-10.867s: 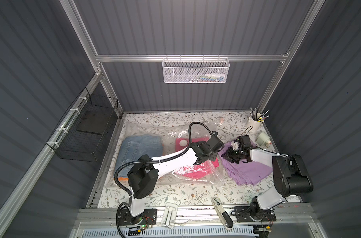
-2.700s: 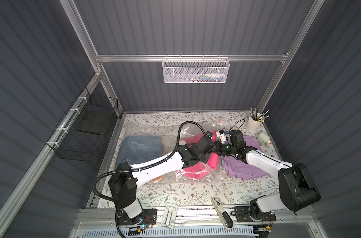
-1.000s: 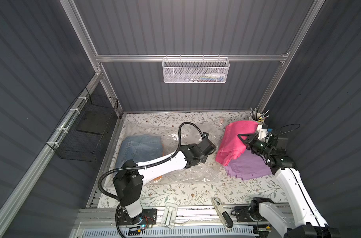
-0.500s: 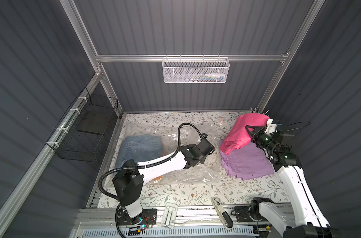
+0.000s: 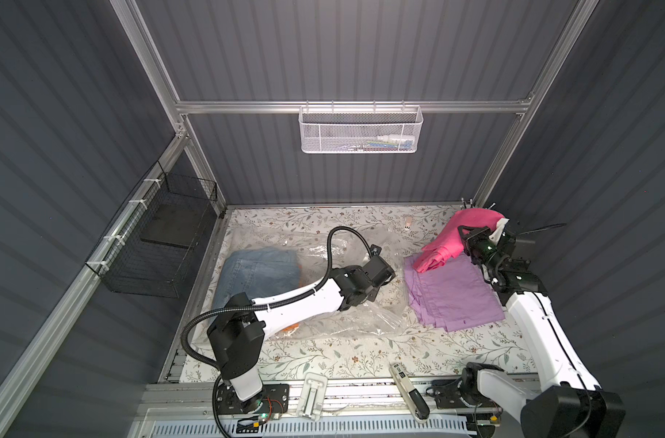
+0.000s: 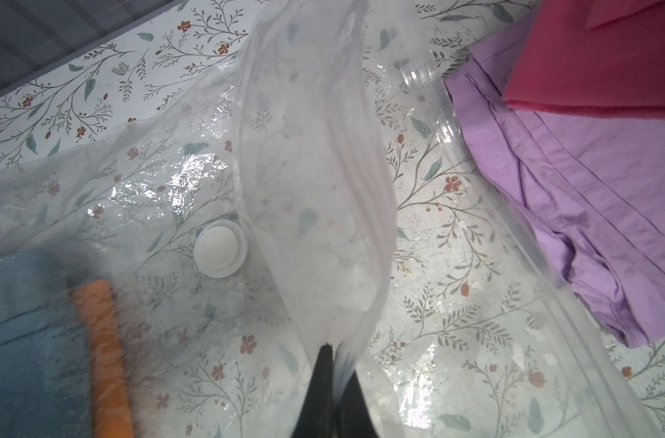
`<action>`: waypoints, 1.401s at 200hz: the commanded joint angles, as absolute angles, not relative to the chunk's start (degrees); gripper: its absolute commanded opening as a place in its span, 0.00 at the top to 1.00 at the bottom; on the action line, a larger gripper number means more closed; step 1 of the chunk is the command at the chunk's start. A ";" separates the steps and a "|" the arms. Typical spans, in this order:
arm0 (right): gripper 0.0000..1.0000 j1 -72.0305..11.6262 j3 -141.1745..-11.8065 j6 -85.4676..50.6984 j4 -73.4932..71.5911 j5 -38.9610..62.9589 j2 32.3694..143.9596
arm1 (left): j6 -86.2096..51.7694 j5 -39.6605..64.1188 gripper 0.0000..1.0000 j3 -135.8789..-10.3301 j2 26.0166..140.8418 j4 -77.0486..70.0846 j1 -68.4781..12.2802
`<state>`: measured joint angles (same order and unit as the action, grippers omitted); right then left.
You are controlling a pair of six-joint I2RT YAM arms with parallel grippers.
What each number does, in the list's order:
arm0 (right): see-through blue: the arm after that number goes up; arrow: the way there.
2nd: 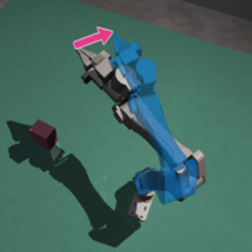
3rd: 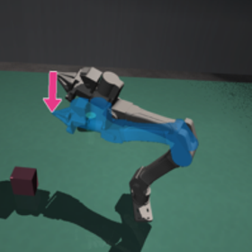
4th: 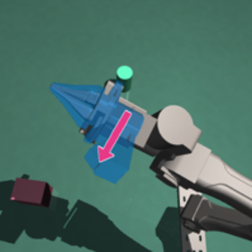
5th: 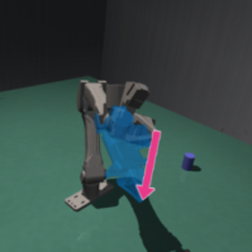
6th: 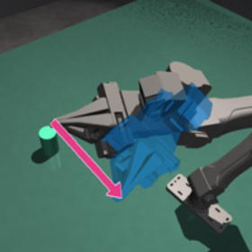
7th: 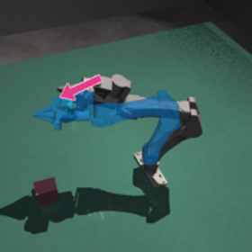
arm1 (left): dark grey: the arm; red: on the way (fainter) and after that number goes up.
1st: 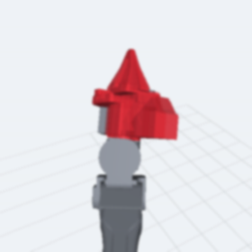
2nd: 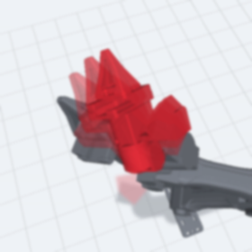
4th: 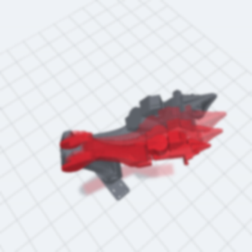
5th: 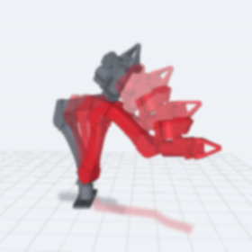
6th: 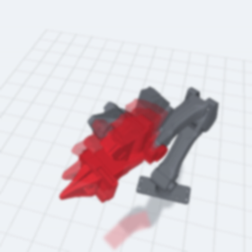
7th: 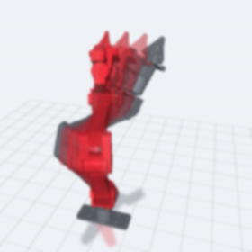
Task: Take the trousers out of the vacuum bag
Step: Place the trousers at the center of the board.
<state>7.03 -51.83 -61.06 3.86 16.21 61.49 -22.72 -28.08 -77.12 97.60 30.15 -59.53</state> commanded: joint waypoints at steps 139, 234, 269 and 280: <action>0.99 -2.61 -53.41 -69.76 -9.56 -1.92 61.39 | -22.59 -28.17 1.00 -74.61 95.16 30.35 -58.10; 0.99 -4.17 -45.33 -73.11 -10.81 -5.62 59.64 | -22.57 -27.83 1.00 -73.91 94.48 30.47 -57.73; 0.98 -4.13 -43.89 -72.47 -9.13 -6.47 58.33 | -22.68 -27.51 1.00 -74.09 94.69 30.47 -57.74; 0.98 -4.14 -43.52 -72.38 -8.18 -6.72 57.97 | -22.59 -27.51 1.00 -74.13 94.74 30.46 -57.68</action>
